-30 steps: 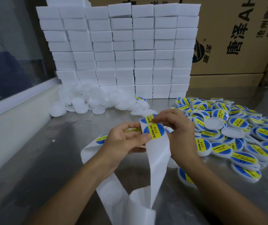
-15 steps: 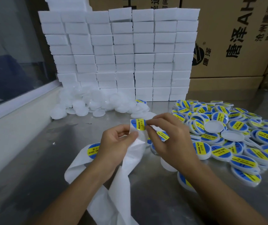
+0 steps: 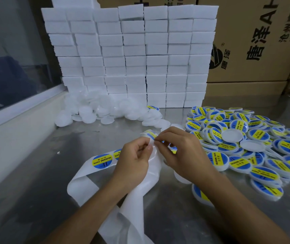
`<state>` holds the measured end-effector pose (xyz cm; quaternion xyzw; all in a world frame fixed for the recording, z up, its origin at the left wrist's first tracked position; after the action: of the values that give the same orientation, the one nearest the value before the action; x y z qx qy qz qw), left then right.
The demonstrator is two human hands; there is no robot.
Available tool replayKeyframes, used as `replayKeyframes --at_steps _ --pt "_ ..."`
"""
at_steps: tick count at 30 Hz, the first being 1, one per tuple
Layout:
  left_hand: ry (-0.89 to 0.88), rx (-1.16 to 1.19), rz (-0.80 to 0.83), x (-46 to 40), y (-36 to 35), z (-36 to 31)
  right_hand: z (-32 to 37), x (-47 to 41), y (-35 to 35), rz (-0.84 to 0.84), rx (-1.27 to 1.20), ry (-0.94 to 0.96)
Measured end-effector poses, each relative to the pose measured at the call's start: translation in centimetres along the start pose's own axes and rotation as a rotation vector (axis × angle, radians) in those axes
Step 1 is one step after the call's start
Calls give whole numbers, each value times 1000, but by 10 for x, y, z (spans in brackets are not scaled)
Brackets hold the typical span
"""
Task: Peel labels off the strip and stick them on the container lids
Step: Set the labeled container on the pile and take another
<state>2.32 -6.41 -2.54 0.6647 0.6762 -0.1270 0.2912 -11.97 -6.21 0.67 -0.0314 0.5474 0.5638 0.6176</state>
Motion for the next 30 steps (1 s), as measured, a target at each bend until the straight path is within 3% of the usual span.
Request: replayKeyframes --at_steps 7,15,22,26,30 --pt "93 24 -19 1 -1 11 -10 -1 6 -138 -39 -154" --pt "107 -211 -64 -9 15 36 -40 1 16 -323 -515 -719" --pt "154 -374 -239 -52 31 67 -35 0 17 -362 -701 -786" --pt "179 -660 -102 -88 35 72 -34 -2 20 -385 -749 -782" --pt "95 -1048 49 -122 29 67 -35 -2 20 -376 -760 -781"
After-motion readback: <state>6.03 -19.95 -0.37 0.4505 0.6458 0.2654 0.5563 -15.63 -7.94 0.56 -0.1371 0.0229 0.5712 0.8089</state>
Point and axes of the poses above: each hand's wrist, its own x-axis away from the middle knuckle, its own y-axis out of the back of the hand, z = x × y, the point moved 3 cm from there along -x, towards the middle knuckle, and after that the axes turned 8 degrees about -y, right-handed, at the moved point
